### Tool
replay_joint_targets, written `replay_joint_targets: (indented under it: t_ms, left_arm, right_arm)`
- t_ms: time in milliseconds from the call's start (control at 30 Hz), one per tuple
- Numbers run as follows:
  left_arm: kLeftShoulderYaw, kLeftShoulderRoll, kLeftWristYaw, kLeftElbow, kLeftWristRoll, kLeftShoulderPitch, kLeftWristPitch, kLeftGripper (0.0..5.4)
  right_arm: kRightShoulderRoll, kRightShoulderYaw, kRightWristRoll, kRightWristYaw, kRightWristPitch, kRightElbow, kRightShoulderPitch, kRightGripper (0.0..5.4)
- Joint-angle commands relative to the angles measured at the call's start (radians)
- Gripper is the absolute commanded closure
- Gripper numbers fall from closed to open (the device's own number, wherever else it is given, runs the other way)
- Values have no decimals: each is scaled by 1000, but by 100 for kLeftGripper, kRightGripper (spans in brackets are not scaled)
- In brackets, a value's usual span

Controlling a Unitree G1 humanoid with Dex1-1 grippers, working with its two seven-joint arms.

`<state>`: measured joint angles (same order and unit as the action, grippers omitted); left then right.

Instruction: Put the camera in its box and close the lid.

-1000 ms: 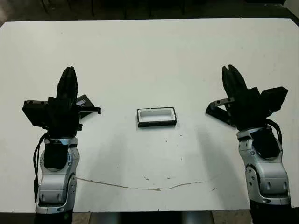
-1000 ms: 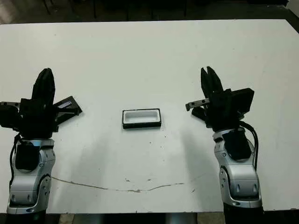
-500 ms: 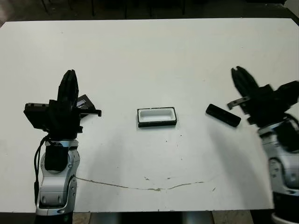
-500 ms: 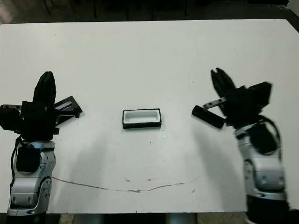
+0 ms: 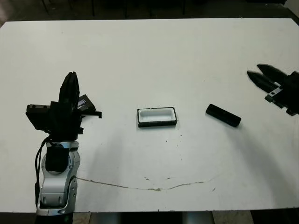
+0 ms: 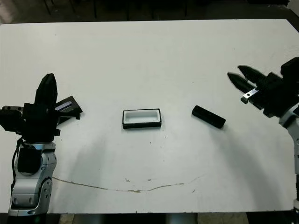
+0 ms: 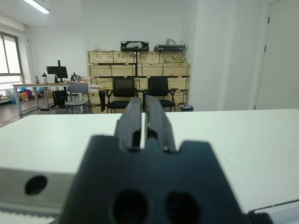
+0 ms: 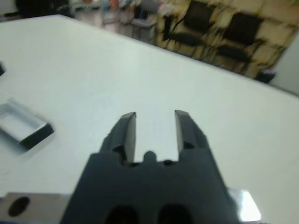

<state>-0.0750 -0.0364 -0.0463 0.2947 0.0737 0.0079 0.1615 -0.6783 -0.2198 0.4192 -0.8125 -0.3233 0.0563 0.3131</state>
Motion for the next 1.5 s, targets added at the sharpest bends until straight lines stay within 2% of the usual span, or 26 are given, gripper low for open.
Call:
replay_joint_targets:
  t_ms: [33,267,333,633,900,1300,1500]
  left_arm:
    - [-6,-14,-5,-20,-9,15,2,540]
    - [-9,-17,-10,-16,-4,14,-11,540]
    - [-11,-19,-11,-17,-3,14,-10,540]
    - [-14,-30,-26,-18,1,13,-24,540]
    - [-17,-37,-37,-22,7,9,-29,540]
    - [-20,-26,-24,-28,1,3,-15,540]
    - [-22,-29,-18,-20,-4,6,-23,540]
  right_arm:
    - [-25,36,-2,-91,-7,74,14,324]
    - [-35,102,-5,-258,-19,183,44,200]
    - [-28,111,-6,-290,-3,207,48,164]
    - [-7,124,-1,-295,-37,204,29,7]
    - [18,128,-14,-297,-15,278,24,2]
    - [4,154,-36,-265,-88,202,-13,2]
    - [20,161,-46,-277,-48,244,-21,2]
